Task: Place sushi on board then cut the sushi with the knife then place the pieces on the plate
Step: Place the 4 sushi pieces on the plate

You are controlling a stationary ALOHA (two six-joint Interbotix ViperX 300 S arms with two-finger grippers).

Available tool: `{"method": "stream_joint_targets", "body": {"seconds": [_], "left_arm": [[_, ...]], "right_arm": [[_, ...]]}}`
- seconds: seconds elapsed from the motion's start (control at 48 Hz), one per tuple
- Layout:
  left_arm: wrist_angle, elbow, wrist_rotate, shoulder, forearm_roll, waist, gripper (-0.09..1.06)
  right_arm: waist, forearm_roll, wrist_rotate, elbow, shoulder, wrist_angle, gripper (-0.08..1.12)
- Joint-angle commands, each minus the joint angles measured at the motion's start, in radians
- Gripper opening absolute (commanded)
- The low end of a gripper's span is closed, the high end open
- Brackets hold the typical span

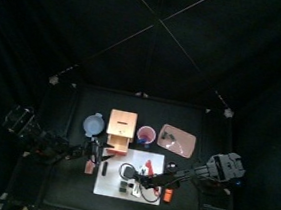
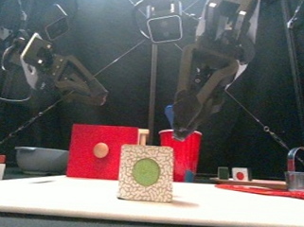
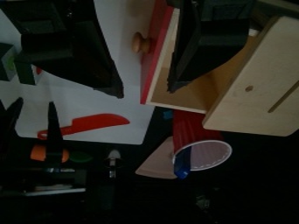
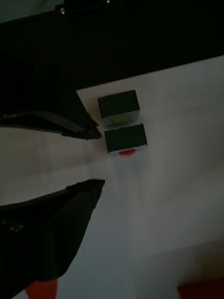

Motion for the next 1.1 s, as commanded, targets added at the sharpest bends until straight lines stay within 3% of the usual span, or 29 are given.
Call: {"method": "stream_joint_targets", "body": {"seconds": [0.021, 0.875, 1.104], "left_arm": [[-0.009, -0.006, 0.0, -0.011, 0.0, 0.005, 0.83], [-0.009, 0.014, -0.005, -0.011, -0.003, 0.011, 0.83], [-0.006, 0.018, -0.005, -0.011, -0.02, 0.011, 0.83]], "right_arm": [[-0.006, 0.005, -0.026, -0.058, 0.021, -0.006, 0.79], [-0.012, 0.008, -0.054, -0.124, 0.127, -0.005, 0.78], [-0.017, 0.015, -0.054, -0.124, 0.132, -0.005, 0.68]]}}
